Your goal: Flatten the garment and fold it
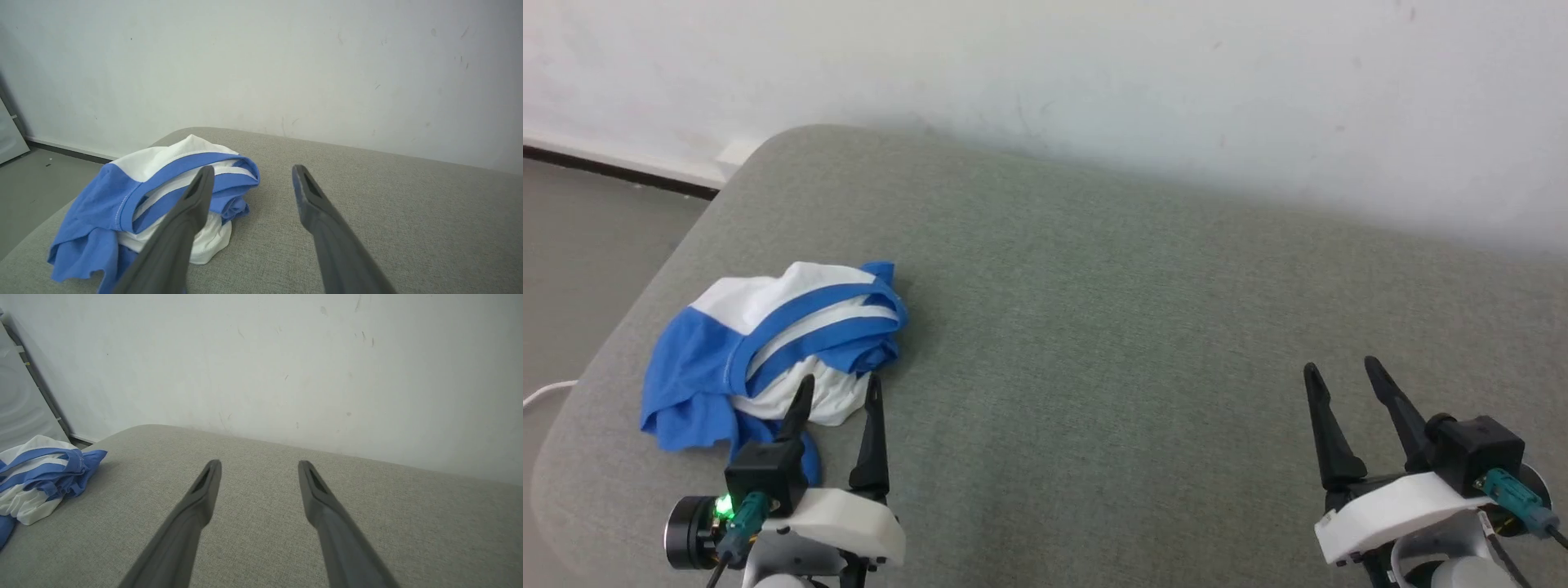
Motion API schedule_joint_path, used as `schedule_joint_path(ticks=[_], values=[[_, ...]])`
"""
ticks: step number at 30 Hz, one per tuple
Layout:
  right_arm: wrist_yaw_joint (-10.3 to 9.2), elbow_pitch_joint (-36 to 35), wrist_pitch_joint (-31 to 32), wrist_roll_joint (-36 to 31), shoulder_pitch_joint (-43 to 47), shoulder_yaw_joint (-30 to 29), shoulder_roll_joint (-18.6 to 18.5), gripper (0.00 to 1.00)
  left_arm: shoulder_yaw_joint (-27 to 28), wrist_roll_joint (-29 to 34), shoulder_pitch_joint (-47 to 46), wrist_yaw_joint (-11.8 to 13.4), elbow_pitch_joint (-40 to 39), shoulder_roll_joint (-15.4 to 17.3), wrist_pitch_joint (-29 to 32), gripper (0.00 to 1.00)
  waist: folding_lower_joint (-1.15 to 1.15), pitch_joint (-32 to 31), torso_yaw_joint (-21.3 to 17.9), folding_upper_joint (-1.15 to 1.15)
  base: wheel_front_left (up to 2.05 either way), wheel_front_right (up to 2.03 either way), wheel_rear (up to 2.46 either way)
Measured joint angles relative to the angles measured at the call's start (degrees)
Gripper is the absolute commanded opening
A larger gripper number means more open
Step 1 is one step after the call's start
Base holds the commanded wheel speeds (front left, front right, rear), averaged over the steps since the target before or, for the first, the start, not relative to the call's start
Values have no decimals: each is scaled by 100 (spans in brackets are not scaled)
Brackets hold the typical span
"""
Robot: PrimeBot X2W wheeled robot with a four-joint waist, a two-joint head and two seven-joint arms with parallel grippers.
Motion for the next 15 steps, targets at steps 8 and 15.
schedule_joint_path(ticks=[8, 15], values=[[0, 68, -98, 55, 1, 3, 0, 100, -21, -97, 11, 44, 29, 0, -99, 100, 0, 17, 273, 0, 0, 0, 0], [0, 123, -188, 136, 2, 20, 0, 100, -26, -159, 12, 49, 62, 0, -192, 100, 0, 32, 478, 0, 0, 0, 0]])
